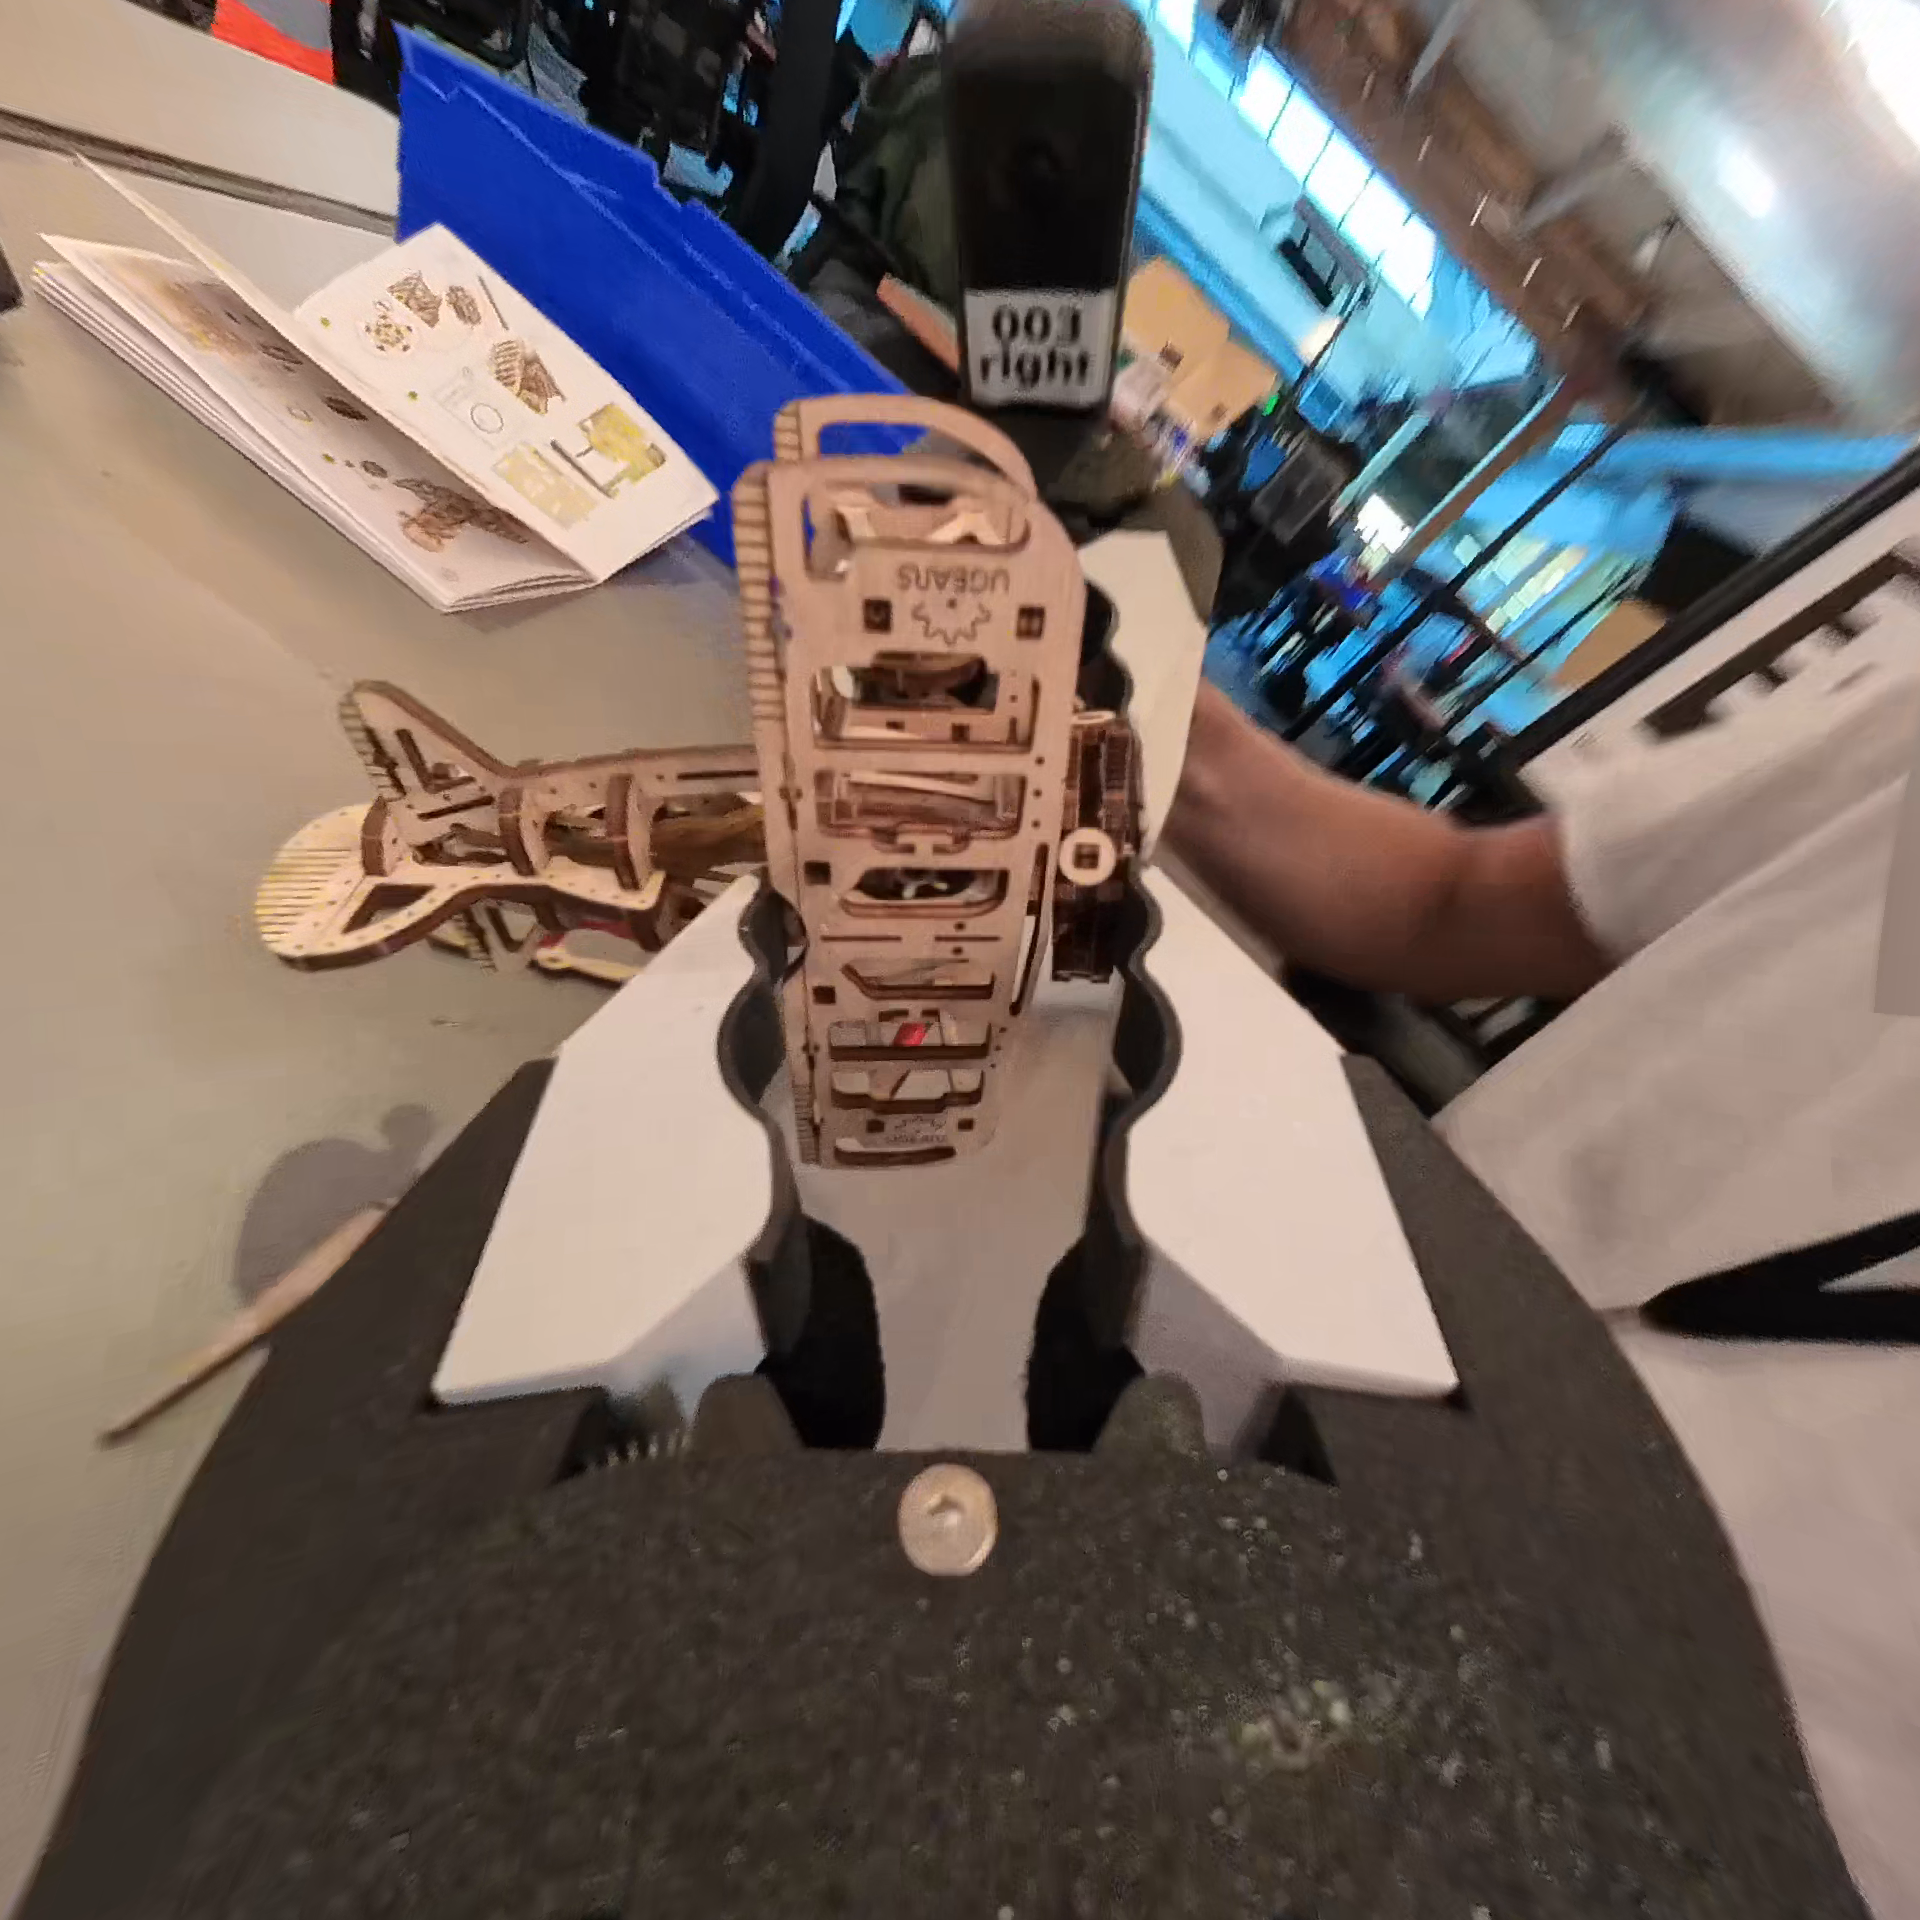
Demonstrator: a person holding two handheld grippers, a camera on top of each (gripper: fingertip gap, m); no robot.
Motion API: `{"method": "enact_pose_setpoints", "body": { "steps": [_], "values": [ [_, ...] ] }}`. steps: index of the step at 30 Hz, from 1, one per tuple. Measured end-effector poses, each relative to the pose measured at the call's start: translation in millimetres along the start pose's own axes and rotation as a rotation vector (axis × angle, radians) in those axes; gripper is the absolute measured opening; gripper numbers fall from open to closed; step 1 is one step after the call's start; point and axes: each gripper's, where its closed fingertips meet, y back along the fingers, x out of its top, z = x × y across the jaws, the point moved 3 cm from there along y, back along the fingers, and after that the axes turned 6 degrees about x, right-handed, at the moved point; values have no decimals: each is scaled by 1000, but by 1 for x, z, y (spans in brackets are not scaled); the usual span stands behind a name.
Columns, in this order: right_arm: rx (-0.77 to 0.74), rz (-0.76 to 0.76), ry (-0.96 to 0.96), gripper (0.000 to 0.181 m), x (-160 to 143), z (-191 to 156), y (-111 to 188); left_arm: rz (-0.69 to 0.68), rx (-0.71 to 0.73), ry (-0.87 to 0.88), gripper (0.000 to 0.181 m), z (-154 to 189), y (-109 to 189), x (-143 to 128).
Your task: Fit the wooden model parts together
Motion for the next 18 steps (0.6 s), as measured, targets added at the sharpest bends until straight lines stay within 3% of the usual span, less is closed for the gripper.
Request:
{"method": "enact_pose_setpoints", "body": {
  "steps": [7,18],
  "values": [
    [29,44,-23,59,9,-38,-6,88,3,93,60,38,13,7],
    [52,81,9,55,-9,-80,-11,126,14,48,63,83,19,-11]
  ]
}}
